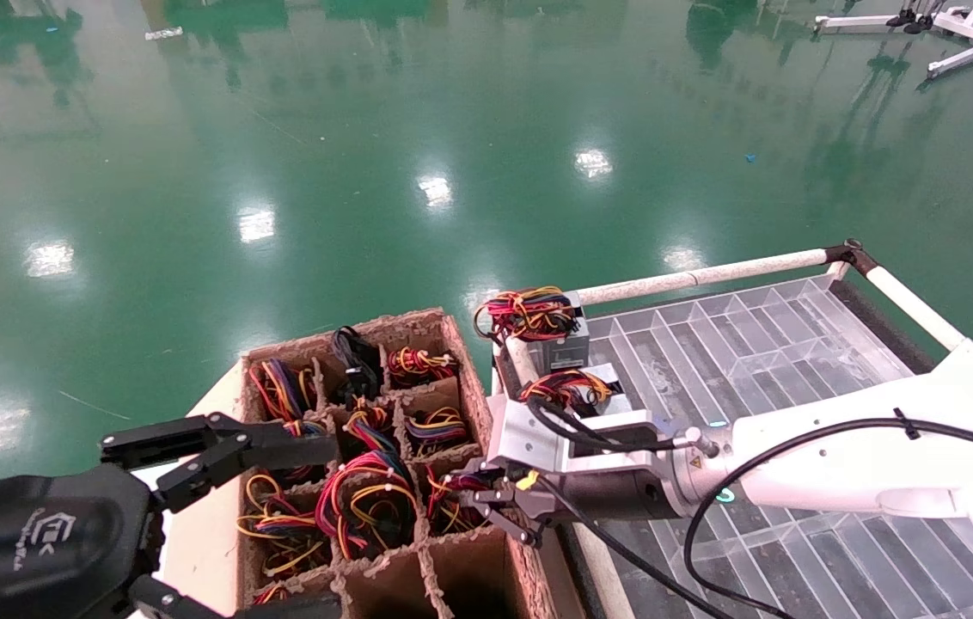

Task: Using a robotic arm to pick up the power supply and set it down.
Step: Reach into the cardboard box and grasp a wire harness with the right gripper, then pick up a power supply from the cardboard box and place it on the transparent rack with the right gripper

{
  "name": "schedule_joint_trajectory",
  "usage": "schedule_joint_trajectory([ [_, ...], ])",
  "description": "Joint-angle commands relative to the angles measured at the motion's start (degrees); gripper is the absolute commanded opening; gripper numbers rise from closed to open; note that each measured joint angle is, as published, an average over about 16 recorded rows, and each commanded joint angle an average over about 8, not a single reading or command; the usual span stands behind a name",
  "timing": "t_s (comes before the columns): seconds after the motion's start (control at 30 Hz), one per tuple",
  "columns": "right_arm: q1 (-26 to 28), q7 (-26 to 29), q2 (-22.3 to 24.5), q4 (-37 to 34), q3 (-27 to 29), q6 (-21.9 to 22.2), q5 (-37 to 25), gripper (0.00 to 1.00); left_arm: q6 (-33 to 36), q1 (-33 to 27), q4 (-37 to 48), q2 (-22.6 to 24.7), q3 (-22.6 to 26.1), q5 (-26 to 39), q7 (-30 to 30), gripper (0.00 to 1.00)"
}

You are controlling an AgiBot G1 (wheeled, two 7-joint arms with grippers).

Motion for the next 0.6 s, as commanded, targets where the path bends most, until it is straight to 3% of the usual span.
schedule_joint_trajectory([
  [0.03, -0.04, 0.04, -0.03, -0.12, 0.13, 0.40, 0.02, 0.00, 0.00, 0.00, 0.00, 0.00, 0.00, 0.00, 0.00, 1.00],
  [0.33, -0.34, 2.58, 1.79, 2.36, 1.86, -0.72, 3.10, 0.00, 0.00, 0.00, 0.00, 0.00, 0.00, 0.00, 0.00, 1.00],
  [0.6, 0.30, 7.15, 5.34, 8.80, 4.21, -0.92, 5.73, 0.00, 0.00, 0.00, 0.00, 0.00, 0.01, 0.00, 0.00, 1.00],
])
